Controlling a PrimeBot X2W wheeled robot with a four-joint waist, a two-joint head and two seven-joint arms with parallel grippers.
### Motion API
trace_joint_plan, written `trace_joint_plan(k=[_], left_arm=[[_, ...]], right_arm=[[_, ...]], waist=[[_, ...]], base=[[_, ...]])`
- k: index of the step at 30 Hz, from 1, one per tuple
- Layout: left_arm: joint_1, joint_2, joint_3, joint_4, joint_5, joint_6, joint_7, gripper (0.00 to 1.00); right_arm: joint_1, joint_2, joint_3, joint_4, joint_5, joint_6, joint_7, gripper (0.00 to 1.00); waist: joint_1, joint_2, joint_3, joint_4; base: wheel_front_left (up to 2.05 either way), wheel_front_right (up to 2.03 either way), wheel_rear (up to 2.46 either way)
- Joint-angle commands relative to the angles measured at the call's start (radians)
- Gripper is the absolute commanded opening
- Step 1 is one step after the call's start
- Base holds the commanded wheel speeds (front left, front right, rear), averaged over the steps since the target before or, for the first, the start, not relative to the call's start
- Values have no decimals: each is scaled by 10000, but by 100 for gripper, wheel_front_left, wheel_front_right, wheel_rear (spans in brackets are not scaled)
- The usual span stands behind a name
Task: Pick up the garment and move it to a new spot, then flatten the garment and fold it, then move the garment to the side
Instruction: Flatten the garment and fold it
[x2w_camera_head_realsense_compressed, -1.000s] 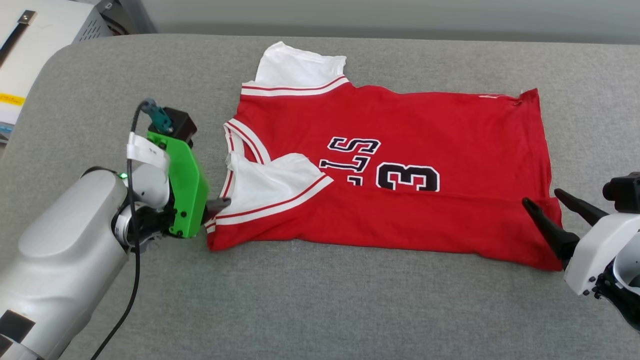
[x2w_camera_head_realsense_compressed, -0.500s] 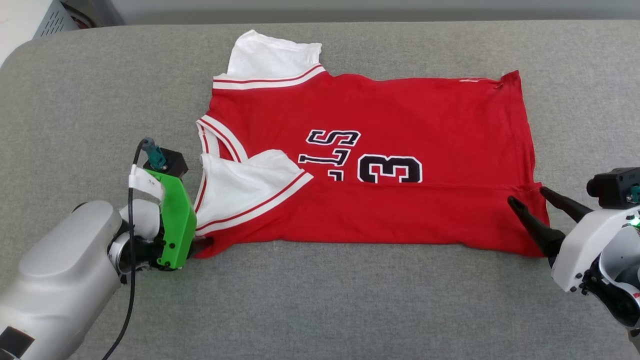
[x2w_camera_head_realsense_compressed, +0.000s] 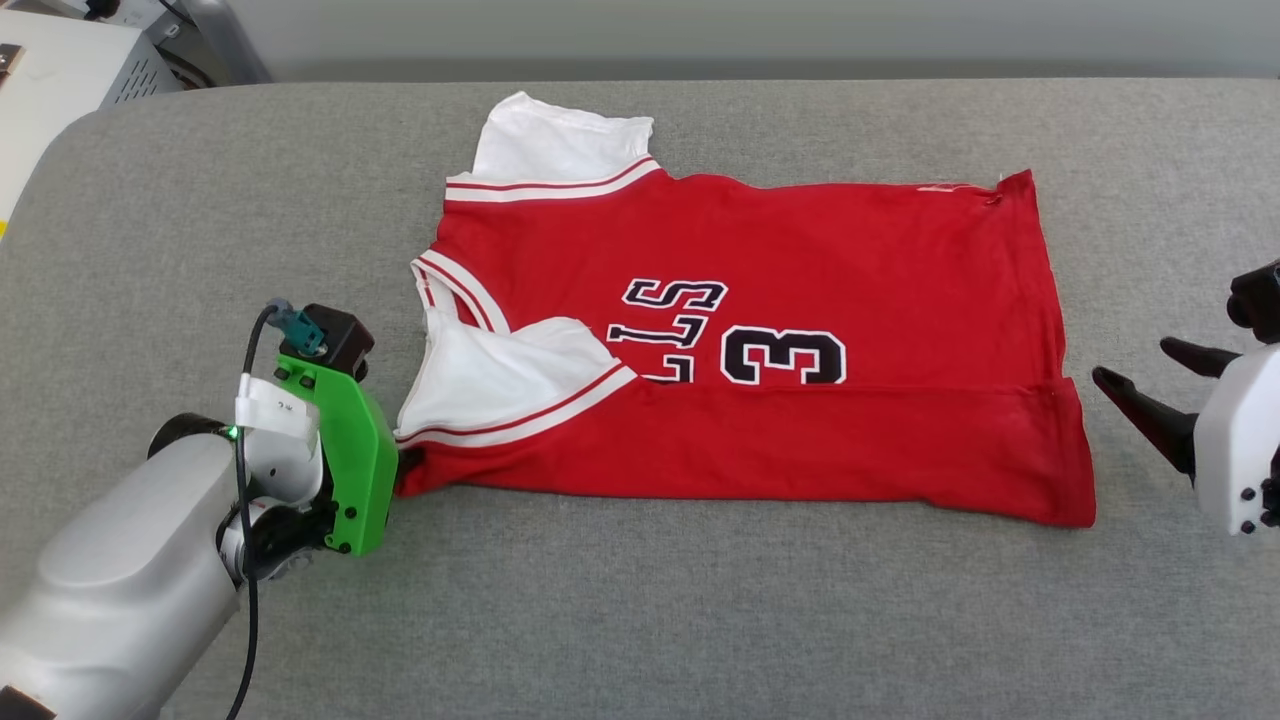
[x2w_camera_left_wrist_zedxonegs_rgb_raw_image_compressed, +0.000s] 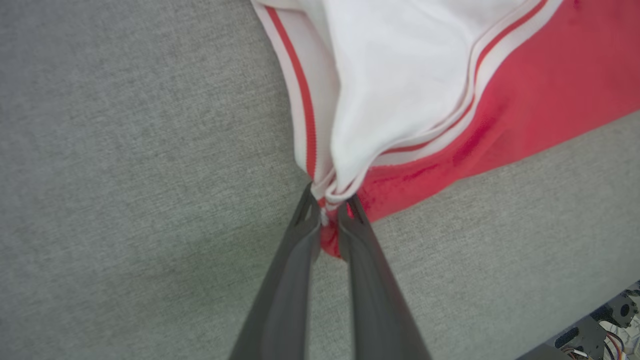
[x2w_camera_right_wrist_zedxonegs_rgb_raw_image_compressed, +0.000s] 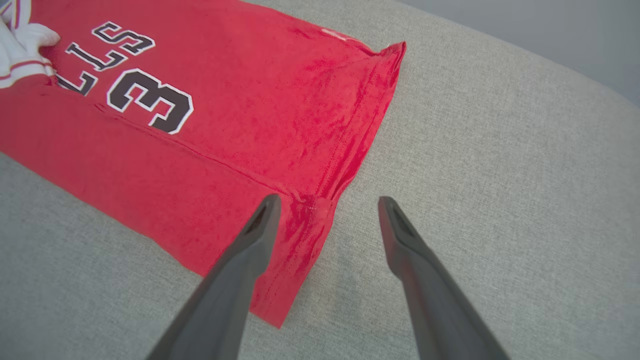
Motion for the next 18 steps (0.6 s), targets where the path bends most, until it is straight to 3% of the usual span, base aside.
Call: trace_joint_plan(k=[1, 4, 8, 18], left_arm=[[127, 106, 26, -116, -21, -26, -130, 0], [118, 201, 34, -391, 15, -26, -306, 0], [18, 261, 22, -645, 144, -26, -412, 0], [-286, 126, -108, -698, 545, 2, -620, 0]], right_arm=[[-122, -128, 25, -44, 238, -9, 480, 100], [-53, -335, 41, -7, 647, -9, 1777, 100], [64, -299, 163, 137, 557, -9, 2641, 100], [249, 1317, 497, 2006, 149, -9, 2508, 100]], waist=[[0, -1, -37, 56], [0, -1, 26, 108], [0, -1, 243, 219], [0, -1, 830, 438]], base=[[0, 0, 0], [0, 0, 0], [0, 0, 0], [0, 0, 0]])
